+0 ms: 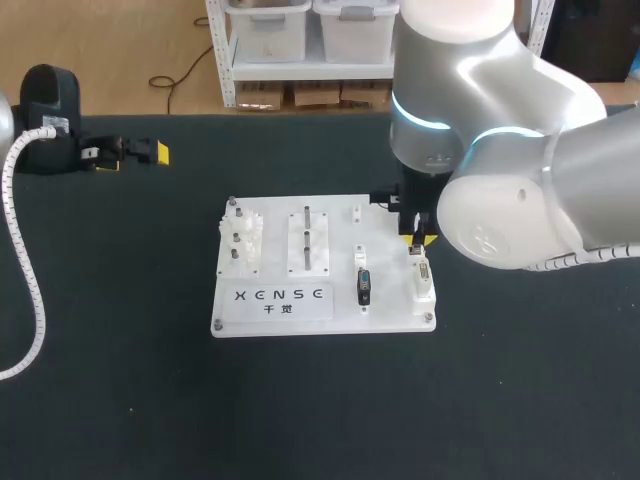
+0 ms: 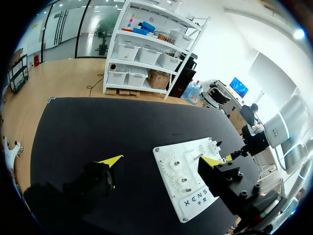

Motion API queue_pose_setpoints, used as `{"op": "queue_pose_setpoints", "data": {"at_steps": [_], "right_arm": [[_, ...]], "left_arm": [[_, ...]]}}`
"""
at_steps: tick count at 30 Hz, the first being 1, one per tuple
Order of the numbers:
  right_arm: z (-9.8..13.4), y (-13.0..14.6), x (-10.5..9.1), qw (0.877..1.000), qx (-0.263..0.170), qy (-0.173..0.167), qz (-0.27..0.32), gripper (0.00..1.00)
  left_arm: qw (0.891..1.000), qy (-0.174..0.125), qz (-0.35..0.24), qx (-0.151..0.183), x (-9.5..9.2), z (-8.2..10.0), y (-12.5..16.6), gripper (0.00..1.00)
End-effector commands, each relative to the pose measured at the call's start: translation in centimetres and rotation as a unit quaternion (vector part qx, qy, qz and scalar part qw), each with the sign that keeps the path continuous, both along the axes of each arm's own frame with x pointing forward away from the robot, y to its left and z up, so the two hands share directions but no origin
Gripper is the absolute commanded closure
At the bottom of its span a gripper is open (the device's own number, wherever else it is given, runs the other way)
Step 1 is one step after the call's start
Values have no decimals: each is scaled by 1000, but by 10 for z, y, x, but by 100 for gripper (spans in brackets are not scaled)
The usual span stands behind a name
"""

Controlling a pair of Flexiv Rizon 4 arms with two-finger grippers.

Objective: Insert the USB connector, Ethernet cable, and multi-pin plug into their matching sockets one by one.

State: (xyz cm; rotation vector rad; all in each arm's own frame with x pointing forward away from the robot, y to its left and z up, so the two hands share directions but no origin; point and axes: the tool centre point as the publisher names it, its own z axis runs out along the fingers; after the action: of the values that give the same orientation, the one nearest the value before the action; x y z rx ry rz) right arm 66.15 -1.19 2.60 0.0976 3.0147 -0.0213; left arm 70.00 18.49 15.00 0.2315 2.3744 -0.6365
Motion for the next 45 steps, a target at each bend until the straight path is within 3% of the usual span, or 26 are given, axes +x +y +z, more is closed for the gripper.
{"op": "queue_pose_setpoints", "data": {"at_steps": [1,45], "right_arm": [[-1,1,0,1000,0,0,1,100],[-7,1,1,1000,-3,7,0,100]], "left_arm": [[1000,0,0,0,0,0,0,0],[1000,0,0,0,0,0,0,0]]}}
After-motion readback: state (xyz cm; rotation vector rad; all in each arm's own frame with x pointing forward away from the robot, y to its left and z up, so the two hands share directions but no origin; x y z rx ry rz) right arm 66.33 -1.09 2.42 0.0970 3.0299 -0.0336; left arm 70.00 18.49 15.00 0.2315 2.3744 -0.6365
